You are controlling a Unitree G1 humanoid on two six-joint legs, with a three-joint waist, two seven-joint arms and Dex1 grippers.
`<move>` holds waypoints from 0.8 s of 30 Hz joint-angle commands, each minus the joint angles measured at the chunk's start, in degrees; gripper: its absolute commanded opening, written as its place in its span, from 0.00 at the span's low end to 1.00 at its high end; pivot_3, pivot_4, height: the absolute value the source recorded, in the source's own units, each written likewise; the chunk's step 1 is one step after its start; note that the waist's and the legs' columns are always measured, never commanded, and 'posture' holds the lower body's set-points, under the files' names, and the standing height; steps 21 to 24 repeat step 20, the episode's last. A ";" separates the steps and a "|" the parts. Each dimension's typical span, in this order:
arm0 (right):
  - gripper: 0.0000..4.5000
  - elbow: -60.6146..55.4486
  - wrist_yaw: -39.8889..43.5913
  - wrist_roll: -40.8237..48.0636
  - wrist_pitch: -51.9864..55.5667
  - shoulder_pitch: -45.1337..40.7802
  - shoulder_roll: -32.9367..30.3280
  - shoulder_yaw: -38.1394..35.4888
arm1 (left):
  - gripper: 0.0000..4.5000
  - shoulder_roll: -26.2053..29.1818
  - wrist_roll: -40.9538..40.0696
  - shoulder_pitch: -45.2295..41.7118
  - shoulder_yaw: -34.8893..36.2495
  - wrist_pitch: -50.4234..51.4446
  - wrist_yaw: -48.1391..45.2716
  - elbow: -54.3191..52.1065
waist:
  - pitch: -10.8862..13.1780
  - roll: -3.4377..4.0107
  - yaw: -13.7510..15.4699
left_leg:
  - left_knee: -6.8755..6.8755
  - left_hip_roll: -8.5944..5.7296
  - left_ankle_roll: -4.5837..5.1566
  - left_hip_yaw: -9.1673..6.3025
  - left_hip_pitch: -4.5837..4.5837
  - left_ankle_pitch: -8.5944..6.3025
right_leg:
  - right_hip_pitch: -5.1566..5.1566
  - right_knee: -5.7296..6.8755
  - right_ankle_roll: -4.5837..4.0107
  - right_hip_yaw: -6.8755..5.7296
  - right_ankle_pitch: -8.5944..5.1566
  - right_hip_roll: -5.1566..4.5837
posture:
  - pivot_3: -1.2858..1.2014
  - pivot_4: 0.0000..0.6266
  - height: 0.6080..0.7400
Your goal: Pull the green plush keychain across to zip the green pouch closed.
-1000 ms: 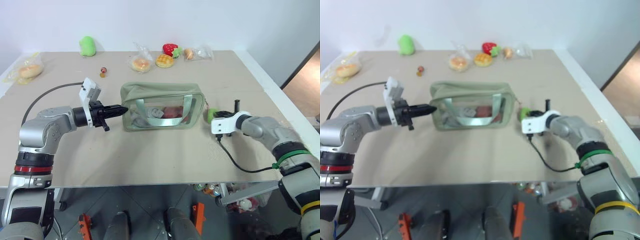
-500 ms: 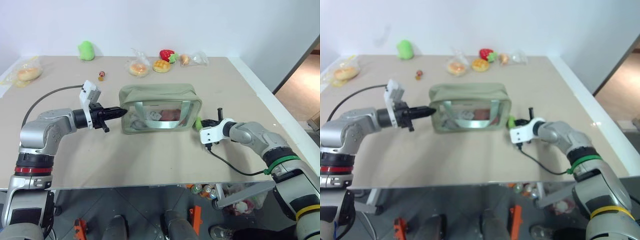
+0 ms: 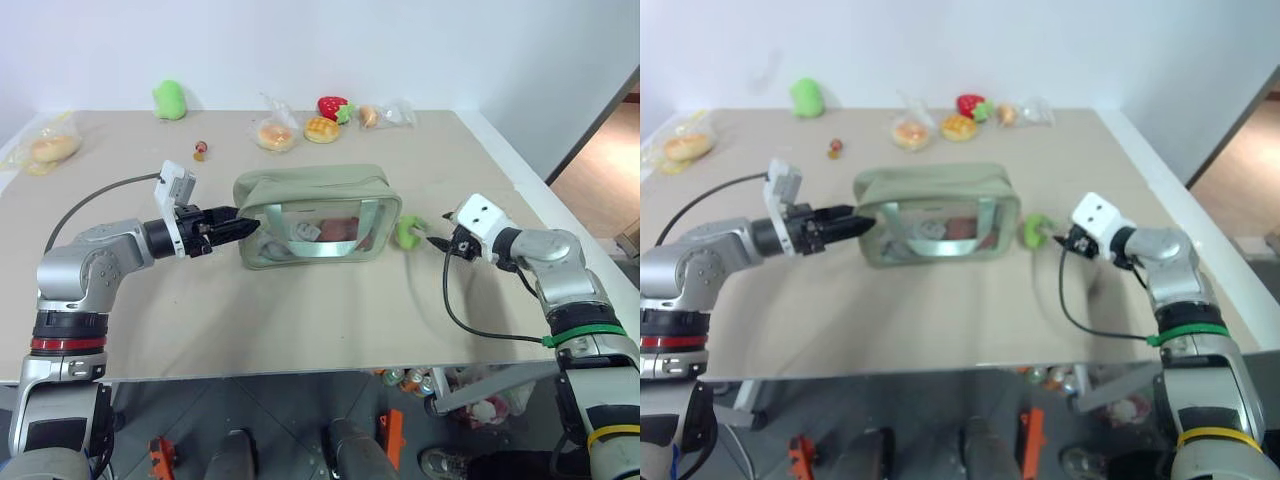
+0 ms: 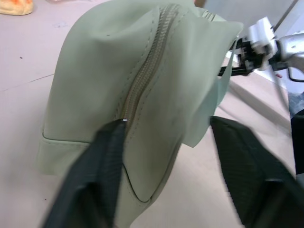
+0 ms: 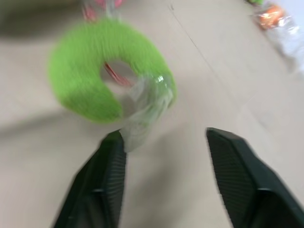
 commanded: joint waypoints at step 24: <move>0.59 -41.38 1.96 36.19 38.36 19.60 -1.69 -22.69 | 0.68 4.78 -10.49 18.58 18.01 1.48 7.19 -11.83 | 0.11 0.10 0.60 | 0.13 0.03 -0.10 0.30 -0.18 -0.34 | -0.31 -0.02 -0.11 0.25 -0.37 -0.04 | 0.52 0.24 1.00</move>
